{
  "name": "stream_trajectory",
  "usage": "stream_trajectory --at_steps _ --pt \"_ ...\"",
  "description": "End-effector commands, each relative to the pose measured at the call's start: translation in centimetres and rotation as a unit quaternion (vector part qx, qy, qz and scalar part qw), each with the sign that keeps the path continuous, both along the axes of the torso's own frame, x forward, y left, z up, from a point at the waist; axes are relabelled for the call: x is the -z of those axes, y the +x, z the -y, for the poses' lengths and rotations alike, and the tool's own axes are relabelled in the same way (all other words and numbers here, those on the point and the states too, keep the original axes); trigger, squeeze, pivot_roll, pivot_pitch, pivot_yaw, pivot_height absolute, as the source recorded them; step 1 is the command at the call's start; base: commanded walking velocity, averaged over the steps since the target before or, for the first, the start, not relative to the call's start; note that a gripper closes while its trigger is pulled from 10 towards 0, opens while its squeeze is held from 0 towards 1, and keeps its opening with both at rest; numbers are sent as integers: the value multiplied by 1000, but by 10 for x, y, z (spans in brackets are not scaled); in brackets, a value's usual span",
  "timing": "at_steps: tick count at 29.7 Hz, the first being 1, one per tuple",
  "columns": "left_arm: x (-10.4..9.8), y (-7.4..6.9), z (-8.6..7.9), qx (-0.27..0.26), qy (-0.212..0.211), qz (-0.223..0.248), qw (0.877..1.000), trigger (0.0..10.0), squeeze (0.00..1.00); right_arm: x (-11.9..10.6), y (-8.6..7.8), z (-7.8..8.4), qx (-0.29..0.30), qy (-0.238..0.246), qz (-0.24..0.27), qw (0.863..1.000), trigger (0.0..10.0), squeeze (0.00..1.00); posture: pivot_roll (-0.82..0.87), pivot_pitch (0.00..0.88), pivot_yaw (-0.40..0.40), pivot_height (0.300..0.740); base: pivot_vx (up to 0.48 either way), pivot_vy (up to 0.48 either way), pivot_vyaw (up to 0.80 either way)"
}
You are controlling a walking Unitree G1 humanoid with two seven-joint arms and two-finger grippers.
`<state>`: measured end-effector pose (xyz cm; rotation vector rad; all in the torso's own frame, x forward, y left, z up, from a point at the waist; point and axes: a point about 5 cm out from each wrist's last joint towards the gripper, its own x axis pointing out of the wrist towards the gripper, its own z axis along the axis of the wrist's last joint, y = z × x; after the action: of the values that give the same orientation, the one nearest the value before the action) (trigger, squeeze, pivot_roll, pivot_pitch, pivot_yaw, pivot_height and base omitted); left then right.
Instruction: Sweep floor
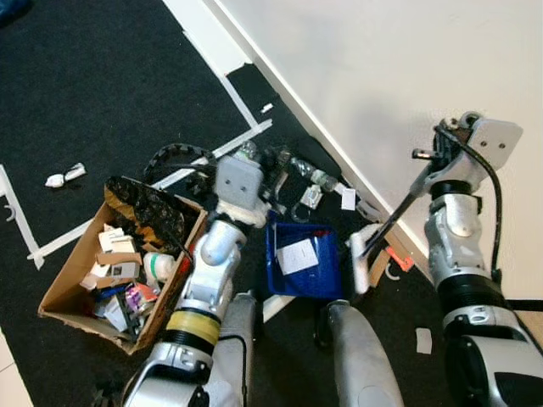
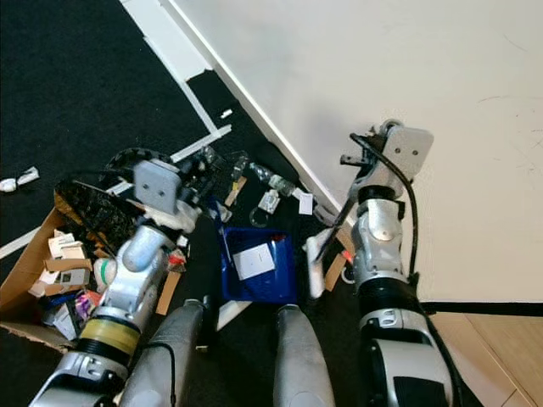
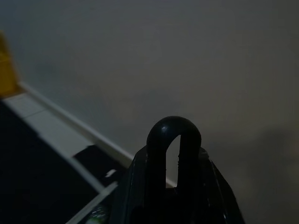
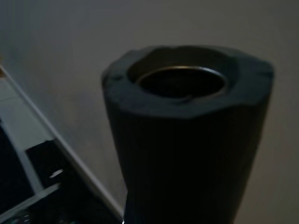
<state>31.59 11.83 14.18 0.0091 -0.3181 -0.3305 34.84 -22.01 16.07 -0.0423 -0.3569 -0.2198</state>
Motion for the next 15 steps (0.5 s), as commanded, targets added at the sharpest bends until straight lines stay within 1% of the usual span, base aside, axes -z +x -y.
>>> stream_trajectory --at_steps 1,2,6,10,15 --pt "-12 1 -6 -11 -8 22 1000 10000 0 0 -1 5 11 -6 5 1000 10000 0 107 292 -71 740 0 0 0" --pt "-15 2 -9 -17 -15 26 999 10000 0 0 -1 6 11 -7 3 1000 10000 0 111 282 -71 740 0 0 0" --pt "-19 3 -12 -23 -22 30 999 10000 0 1 0 6 11 -10 2 1000 10000 0 113 278 -72 740 0 0 0" --pt "-25 6 -21 -36 -29 37 998 10000 0 1 2 4 10 -16 -4 1000 10000 0 123 257 -73 740 0 0 0" --pt "-23 5 -22 -33 -28 33 998 10000 0 5 4 0 6 -26 -13 1000 10000 0 126 246 -72 740 0 0 0"
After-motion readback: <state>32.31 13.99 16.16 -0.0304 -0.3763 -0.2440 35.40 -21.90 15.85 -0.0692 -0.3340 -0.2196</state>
